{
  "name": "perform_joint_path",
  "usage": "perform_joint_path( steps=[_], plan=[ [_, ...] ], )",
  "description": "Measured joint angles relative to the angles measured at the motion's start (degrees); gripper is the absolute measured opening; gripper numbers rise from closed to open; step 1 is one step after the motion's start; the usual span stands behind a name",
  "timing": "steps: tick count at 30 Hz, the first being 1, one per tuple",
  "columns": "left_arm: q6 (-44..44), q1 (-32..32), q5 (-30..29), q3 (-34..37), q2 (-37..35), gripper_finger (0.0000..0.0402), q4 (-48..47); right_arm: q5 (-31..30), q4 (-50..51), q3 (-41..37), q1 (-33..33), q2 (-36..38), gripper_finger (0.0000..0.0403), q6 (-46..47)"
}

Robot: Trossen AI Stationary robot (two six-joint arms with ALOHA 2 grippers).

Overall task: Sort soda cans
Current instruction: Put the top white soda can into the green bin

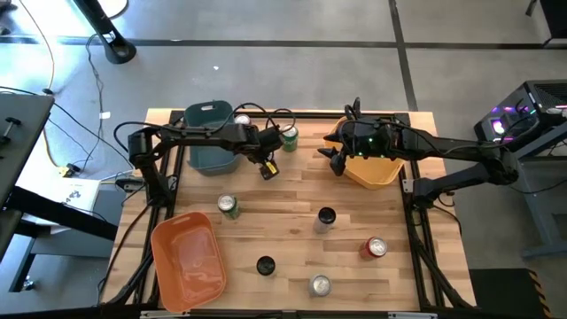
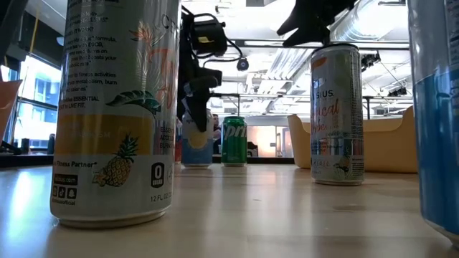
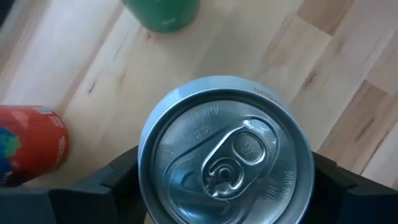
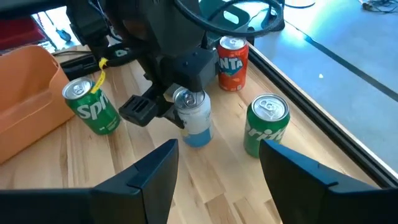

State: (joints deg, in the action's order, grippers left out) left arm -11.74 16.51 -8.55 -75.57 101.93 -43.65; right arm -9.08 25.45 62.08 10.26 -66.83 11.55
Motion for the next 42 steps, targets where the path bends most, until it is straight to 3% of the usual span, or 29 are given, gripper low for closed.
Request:
perform_joint_path(
  steps=[8, 15, 22, 24, 30, 35, 42],
  plan=[
    [0.97, -2.35, -1.15, -0.07, -13.78, 0.0276, -1.9, -0.04, -0.21, 0.0, 0.01, 2.01, 0.022, -1.53],
    [-11.14, -5.82, -11.42, -0.2, -29.64, 0.0276, -11.91, -0.04, -1.72, 0.0, 1.06, 2.12, 0.022, -2.32],
    [-22.1, -5.16, -23.17, -0.06, -33.4, 0.0276, -32.96, 0.11, -5.61, 0.0, 2.83, 2.12, 0.022, -2.62],
    [-23.9, -4.28, -24.64, 1.33, -33.05, 0.0276, -34.76, 0.39, -6.16, 0.0, 3.2, 2.12, 0.022, -2.62],
    [-23.24, -1.45, -17.47, 12.91, -33.09, 0.0276, -24.55, 0.68, -6.47, 0.0, 3.26, 2.12, 0.022, -2.62],
    [-27.63, 0.96, -13.9, 21.08, -33.03, 0.0276, -17.72, 1.14, -6.47, 0.0, 3.23, 2.12, 0.022, -2.58],
    [-31.98, 2.62, -10.83, 27.19, -33.16, 0.0276, -19.62, 1.16, -6.47, 0.0, 3.21, 2.1, 0.022, -2.5]
  ],
)
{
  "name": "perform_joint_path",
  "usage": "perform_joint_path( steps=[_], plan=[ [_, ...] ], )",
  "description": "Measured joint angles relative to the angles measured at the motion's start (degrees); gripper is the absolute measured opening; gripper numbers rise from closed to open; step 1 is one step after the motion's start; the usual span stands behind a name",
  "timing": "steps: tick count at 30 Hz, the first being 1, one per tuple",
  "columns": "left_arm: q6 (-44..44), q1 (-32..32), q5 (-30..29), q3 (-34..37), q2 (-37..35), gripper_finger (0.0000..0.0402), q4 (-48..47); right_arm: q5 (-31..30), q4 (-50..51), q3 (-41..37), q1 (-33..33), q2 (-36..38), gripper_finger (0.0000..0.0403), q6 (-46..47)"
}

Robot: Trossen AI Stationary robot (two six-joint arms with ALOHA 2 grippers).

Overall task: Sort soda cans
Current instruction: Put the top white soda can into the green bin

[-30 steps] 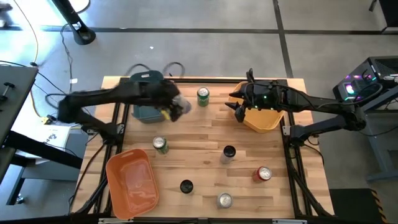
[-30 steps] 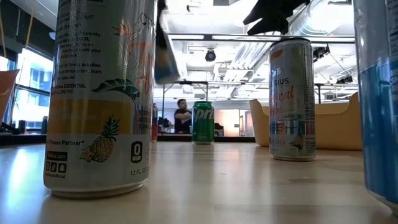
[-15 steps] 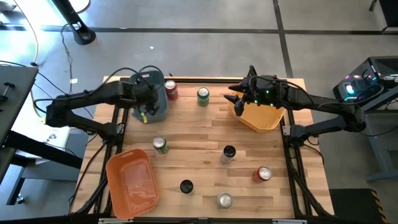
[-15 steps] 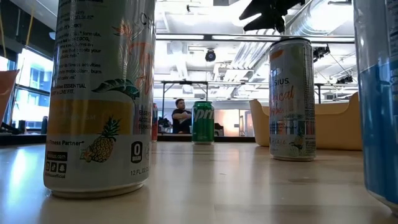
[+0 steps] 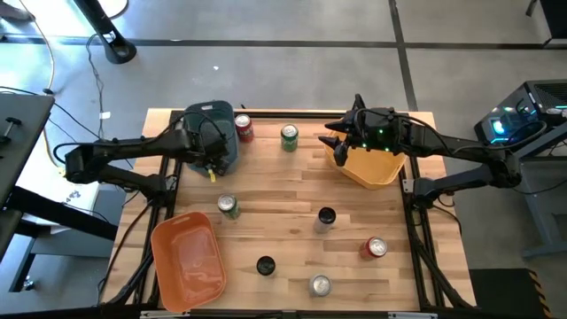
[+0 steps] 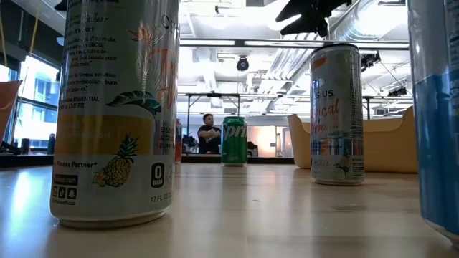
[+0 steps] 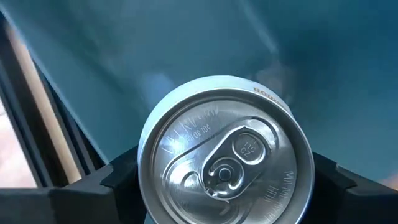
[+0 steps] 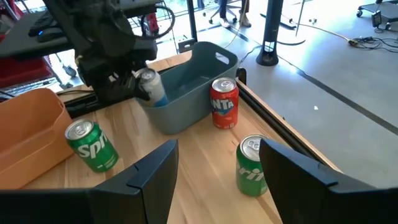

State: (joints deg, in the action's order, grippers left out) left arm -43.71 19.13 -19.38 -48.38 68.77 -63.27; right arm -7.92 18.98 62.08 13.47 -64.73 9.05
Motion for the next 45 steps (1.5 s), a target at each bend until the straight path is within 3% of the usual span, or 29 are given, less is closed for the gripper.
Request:
perform_joint_path(
  steps=[9, 17, 25, 36, 45],
  plan=[
    [-1.1, -0.17, 3.31, 1.57, -0.22, 0.0276, -8.45, -0.02, 0.0, 0.0, 0.0, 0.0, 0.022, 0.01],
    [0.53, -0.01, 3.59, 1.62, -0.47, 0.0276, -7.43, -0.02, 0.0, 0.0, 0.0, 0.0, 0.022, 0.01],
    [1.43, -0.02, 1.59, 2.53, -0.47, 0.0276, 0.88, -0.04, 0.0, 0.0, 0.0, 0.0, 0.022, 0.99],
    [-4.02, -0.02, -3.41, 5.42, -0.52, 0.0291, 7.65, -0.04, 0.0, 0.0, 0.0, 0.0, 0.022, 1.41],
    [-5.11, 0.0, -0.94, 5.51, -1.5, 0.0321, 8.61, -0.04, 0.0, 0.0, 0.0, 0.0, 0.022, 1.41]
  ],
)
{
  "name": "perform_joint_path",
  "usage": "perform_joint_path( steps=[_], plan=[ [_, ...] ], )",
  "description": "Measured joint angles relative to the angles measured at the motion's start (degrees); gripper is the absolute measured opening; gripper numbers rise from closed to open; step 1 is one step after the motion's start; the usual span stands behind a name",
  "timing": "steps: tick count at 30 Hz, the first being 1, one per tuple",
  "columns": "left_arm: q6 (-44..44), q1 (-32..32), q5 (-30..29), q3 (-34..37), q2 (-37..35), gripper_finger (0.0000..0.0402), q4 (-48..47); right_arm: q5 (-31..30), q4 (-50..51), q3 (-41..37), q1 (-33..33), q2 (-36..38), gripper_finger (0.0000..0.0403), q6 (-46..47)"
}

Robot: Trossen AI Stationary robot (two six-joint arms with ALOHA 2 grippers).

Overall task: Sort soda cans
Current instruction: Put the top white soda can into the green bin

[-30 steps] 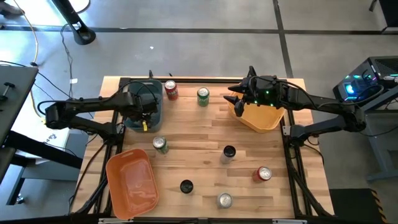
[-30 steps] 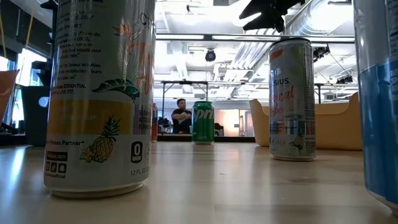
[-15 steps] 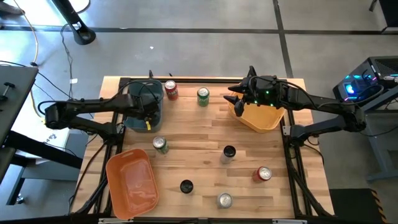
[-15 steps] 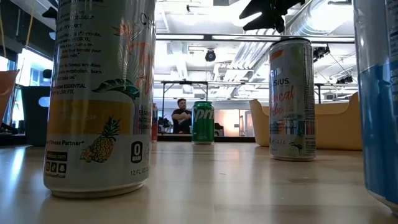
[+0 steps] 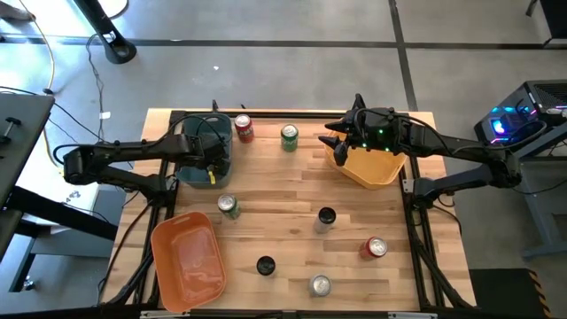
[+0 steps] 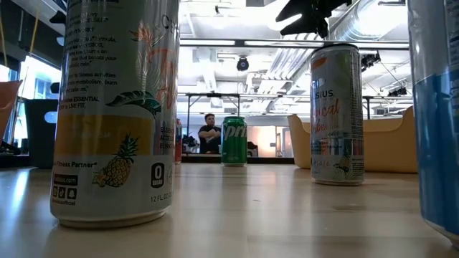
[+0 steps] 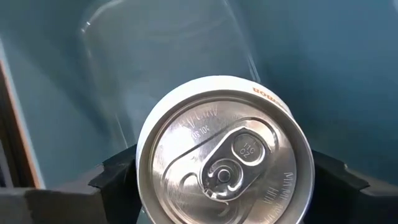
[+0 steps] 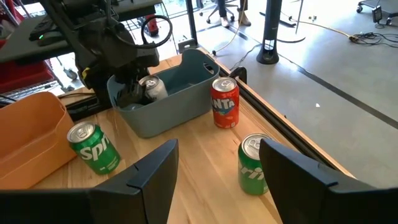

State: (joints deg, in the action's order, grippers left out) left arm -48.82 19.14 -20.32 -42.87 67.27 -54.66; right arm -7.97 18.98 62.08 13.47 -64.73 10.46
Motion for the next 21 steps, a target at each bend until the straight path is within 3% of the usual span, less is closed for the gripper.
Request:
perform_joint_path(
  steps=[13, 21],
  plan=[
    [0.44, -0.02, 0.28, 0.04, -1.84, 0.0329, -1.49, 0.0, 0.0, 0.0, 0.0, -0.02, 0.022, -0.05],
    [-3.01, -0.02, -6.44, 0.02, -1.81, 0.033, -0.64, -0.01, 0.0, 0.0, 0.0, -0.02, 0.022, 0.79]
  ],
)
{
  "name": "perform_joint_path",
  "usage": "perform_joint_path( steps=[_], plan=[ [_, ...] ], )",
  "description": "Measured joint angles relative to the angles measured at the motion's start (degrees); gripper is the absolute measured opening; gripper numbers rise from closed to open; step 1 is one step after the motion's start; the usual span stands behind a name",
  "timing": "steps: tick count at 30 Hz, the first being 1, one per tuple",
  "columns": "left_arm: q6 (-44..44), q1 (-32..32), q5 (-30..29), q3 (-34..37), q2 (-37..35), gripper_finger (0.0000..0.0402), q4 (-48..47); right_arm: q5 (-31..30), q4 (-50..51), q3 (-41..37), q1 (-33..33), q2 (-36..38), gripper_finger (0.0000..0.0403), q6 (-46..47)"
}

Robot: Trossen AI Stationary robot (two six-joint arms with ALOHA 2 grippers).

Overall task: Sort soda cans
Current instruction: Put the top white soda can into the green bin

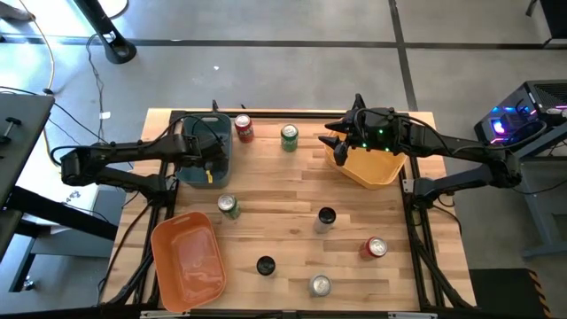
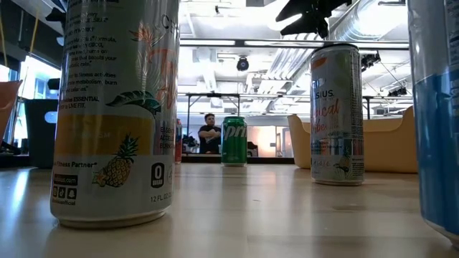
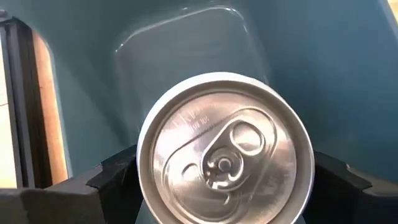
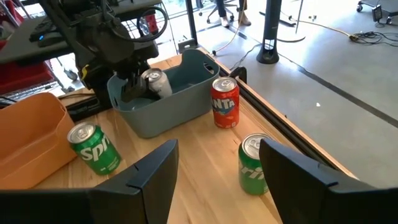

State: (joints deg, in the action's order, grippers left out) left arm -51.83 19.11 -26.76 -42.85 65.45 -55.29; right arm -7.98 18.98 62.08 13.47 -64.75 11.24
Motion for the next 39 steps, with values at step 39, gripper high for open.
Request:
perform_joint_path(
  steps=[39],
  plan=[
    [1.69, 0.04, 4.56, 5.93, -0.17, 0.039, 14.32, 0.32, 0.0, 0.0, -0.02, 0.0, 0.022, 0.31]
  ],
)
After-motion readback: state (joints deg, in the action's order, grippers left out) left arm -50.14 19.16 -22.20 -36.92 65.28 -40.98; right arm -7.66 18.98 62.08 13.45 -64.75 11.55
